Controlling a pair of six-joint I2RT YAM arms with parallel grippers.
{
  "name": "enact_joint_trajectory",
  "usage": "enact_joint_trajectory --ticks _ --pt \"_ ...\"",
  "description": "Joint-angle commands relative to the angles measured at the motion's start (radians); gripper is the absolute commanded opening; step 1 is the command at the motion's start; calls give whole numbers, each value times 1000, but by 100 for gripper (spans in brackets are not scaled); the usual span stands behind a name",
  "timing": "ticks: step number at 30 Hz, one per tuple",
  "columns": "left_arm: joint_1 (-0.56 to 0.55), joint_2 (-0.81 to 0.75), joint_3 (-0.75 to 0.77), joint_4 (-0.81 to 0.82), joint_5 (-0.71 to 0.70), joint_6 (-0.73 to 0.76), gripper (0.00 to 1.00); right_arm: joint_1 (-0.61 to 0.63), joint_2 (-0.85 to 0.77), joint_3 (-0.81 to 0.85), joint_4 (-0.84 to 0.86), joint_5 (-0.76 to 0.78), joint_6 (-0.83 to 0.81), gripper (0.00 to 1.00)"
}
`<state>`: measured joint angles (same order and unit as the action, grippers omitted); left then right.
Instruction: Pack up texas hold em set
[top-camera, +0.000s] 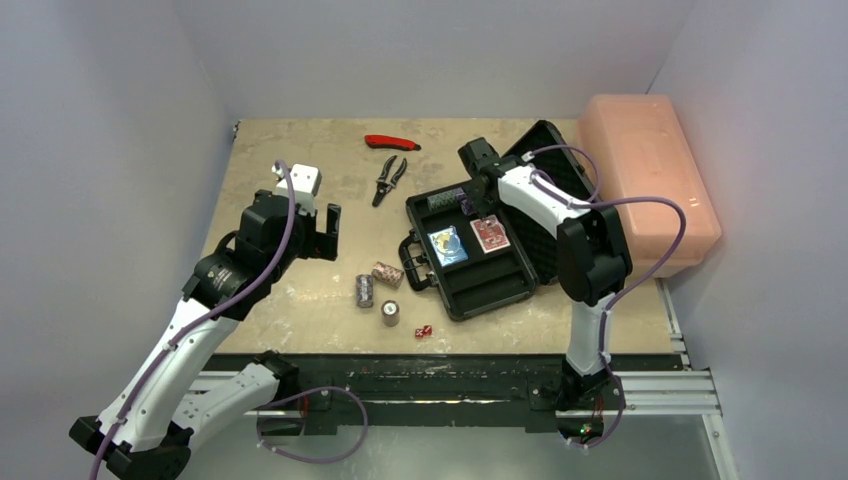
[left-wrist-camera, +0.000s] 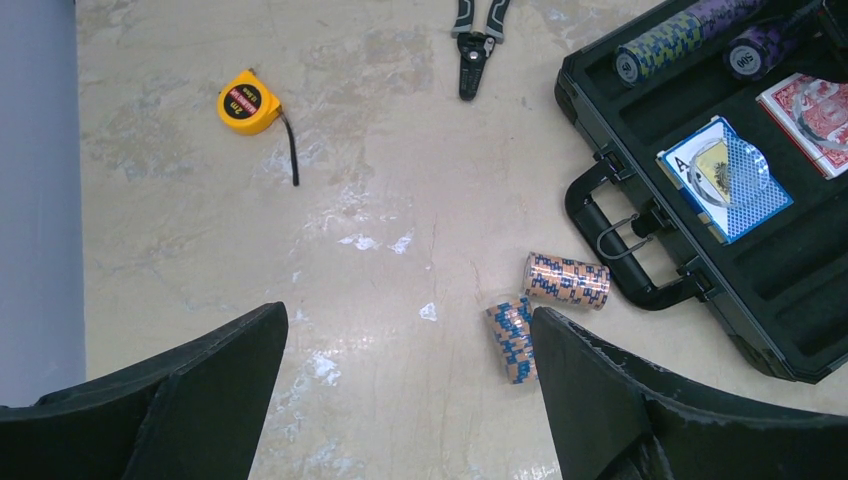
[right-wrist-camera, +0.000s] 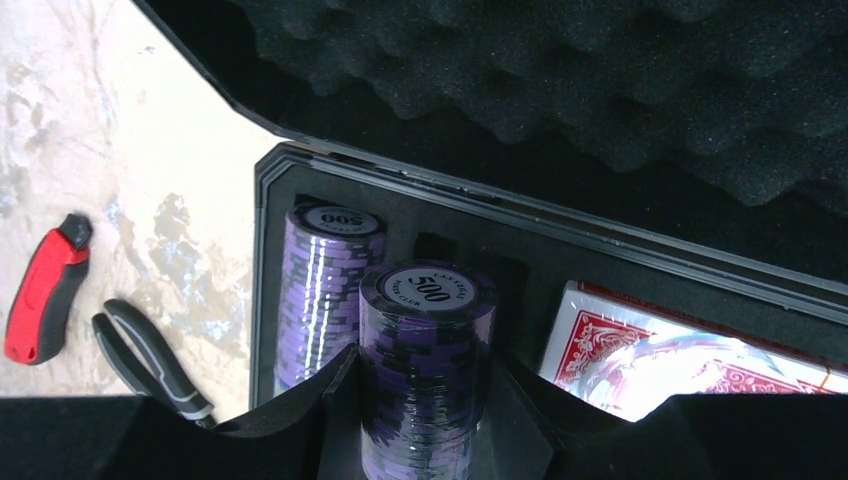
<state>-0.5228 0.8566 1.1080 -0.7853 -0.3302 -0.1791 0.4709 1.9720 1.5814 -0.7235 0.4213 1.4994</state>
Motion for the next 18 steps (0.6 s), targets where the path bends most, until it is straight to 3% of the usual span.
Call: enact_joint_trajectory --ticks 1,15,18 --pt "7 -9 2 28 -21 12 91 -4 2 17 33 -9 22 0" --pt "7 -13 2 25 -24 17 91 -9 31 21 16 -41 47 0" --pt "7 -13 3 24 -23 18 91 -15 31 13 22 -49 48 6"
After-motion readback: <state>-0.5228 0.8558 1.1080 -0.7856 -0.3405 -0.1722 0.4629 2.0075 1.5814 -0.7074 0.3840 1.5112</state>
